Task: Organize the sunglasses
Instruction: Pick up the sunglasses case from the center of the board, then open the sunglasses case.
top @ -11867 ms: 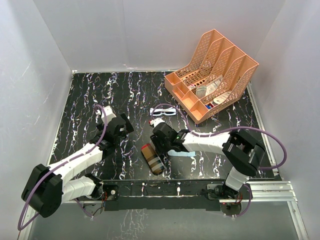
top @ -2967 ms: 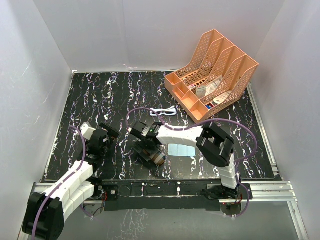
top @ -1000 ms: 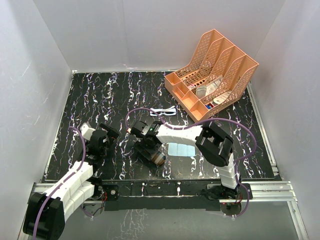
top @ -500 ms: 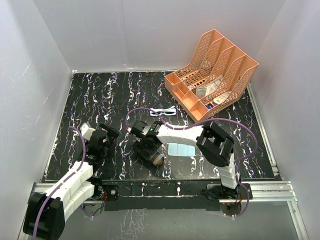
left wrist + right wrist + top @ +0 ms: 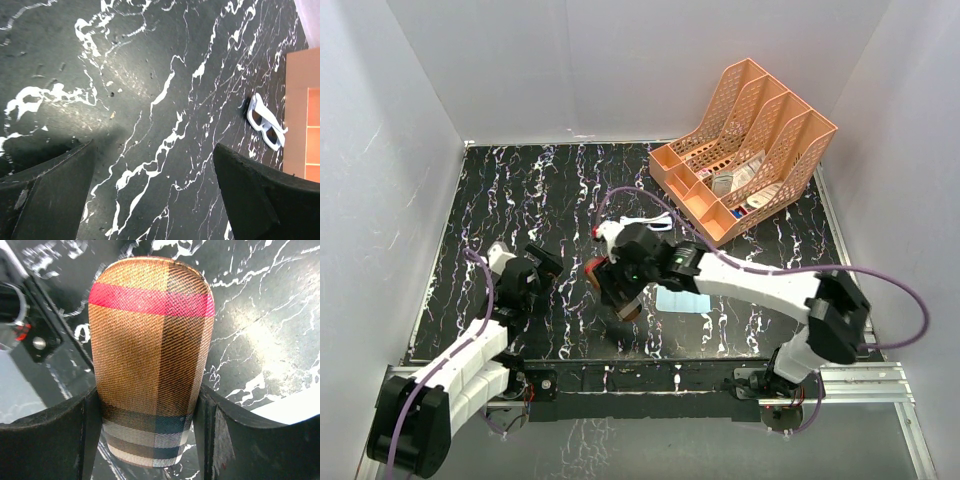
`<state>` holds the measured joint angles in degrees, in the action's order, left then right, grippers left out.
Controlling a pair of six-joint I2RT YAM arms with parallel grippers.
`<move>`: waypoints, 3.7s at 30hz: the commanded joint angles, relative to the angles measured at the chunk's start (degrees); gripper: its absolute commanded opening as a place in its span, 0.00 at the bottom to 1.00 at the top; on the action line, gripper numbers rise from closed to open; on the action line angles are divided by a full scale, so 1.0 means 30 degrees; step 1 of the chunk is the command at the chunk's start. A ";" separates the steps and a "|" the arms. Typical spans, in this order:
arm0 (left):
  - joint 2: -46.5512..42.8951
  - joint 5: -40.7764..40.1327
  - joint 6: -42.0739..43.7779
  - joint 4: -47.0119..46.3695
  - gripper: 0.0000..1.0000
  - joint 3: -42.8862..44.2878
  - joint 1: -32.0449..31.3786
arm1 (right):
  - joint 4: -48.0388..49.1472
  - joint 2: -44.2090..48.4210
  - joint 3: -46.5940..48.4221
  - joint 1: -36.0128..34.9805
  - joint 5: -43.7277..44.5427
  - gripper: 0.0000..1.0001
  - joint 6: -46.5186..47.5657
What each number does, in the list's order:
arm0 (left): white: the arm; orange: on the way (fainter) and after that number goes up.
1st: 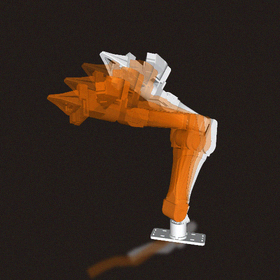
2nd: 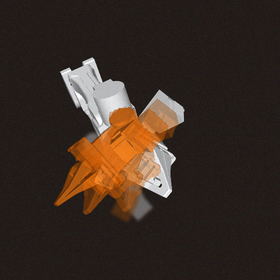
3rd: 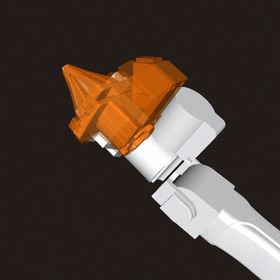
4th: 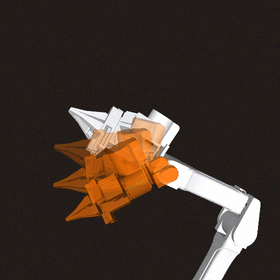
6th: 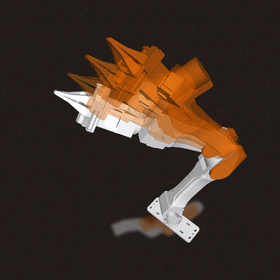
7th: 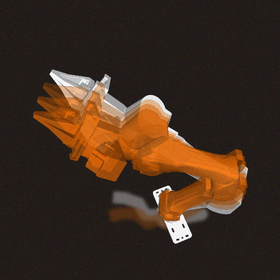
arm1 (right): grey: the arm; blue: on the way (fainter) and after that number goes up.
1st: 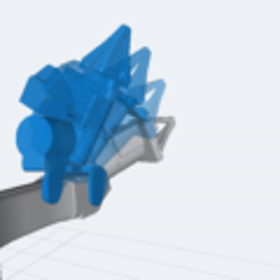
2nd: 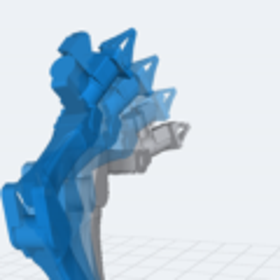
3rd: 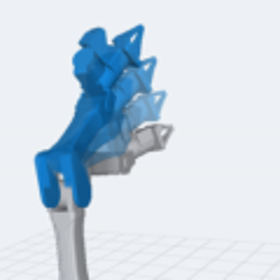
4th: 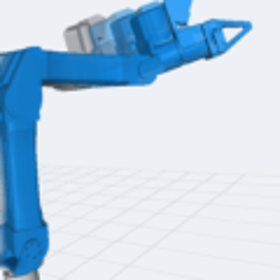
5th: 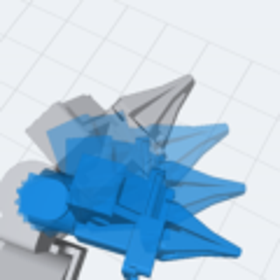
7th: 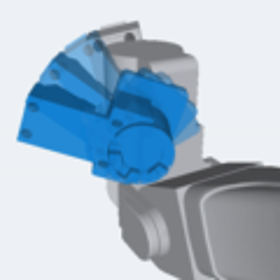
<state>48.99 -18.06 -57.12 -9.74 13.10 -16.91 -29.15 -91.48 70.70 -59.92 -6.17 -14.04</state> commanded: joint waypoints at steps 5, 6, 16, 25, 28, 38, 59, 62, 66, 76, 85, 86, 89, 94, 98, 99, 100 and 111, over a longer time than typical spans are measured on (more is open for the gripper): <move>0.2615 0.3269 -0.0156 -0.1591 0.99 0.1543 0.0156 | 0.7659 0.5296 -0.3178 0.1882 -0.2978 0.00 -0.1671; 0.2746 0.3623 -0.0289 -0.2065 0.99 0.1469 0.0146 | 0.7913 0.5588 -0.3442 0.1983 -0.3156 0.00 -0.1665; 0.2715 0.9861 0.1390 -0.6083 0.99 0.2655 0.0155 | 1.3383 0.8144 -0.7405 0.5235 -0.7333 0.00 -0.3463; 0.2884 1.3948 0.0871 -1.1314 0.99 0.2684 0.0143 | 1.8098 0.6912 -0.8540 0.7690 -1.2478 0.00 -0.5368; 0.3292 1.4413 0.0760 -1.0903 0.99 0.3319 0.0157 | 1.9240 0.6057 -0.8403 0.8097 -1.3640 0.00 -0.5994; 0.3810 1.7812 -0.0663 -1.7221 0.99 0.3313 0.0157 | 2.0145 0.4240 -0.7619 0.8272 -1.5772 0.00 -0.6391; 0.4478 2.0788 -0.0101 -2.0057 0.99 0.3937 0.0082 | 2.0180 0.2451 -0.4816 0.9040 -1.7495 0.00 -0.6504; 0.4885 2.0981 -0.0539 -2.1025 0.99 0.3835 0.0087 | 2.0120 0.2345 -0.4465 0.9077 -1.7676 0.00 -0.6525; 0.5712 2.1512 -0.1624 -2.3264 0.99 0.3681 0.0098 | 1.9941 0.2113 -0.4151 0.9105 -1.7939 0.00 -0.6599; 0.7250 2.2669 -0.2166 -2.5339 0.99 0.4515 -0.0322 | 1.8990 0.2026 -0.3758 0.9110 -1.8051 0.00 -0.6299; 0.6621 2.3425 -0.0285 -2.2678 0.99 0.5324 -0.0699 | 1.8078 0.1808 -0.3329 0.9116 -1.8402 0.00 -0.5868; 0.6643 2.3464 -0.0191 -2.2586 0.99 0.5391 -0.0734 | 1.8048 0.1750 -0.3278 0.9121 -1.8489 0.00 -0.5866; 0.6639 2.3489 0.0460 -2.1599 0.99 0.5719 -0.1034 | 1.7982 0.1723 -0.3154 0.9091 -1.8624 0.00 -0.5867; 0.6677 2.3196 0.1766 -1.9963 0.99 0.6332 -0.1718 | 1.7867 0.1777 -0.3188 0.9048 -1.8651 0.00 -0.5866; 0.6968 2.3190 0.1692 -2.0315 0.99 0.6384 -0.1866 | 1.7695 0.1892 -0.3292 0.9063 -1.8593 0.00 -0.5721; 0.7016 2.3204 0.1697 -2.0310 0.99 0.6384 -0.1865 | 1.7642 0.1899 -0.3277 0.9066 -1.8640 0.00 -0.5694; 0.7066 2.3239 0.1697 -2.0390 0.99 0.6344 -0.1901 | 1.7602 0.1900 -0.3265 0.9056 -1.8675 0.00 -0.5665; 0.7671 2.2586 0.0200 -2.3157 0.89 0.5582 -0.1901 | 1.7596 0.1952 -0.3262 0.9046 -1.8688 0.00 -0.5438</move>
<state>71.77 50.63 -54.96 -71.59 30.02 -22.26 21.45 -86.74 57.95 -32.84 -61.91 -31.33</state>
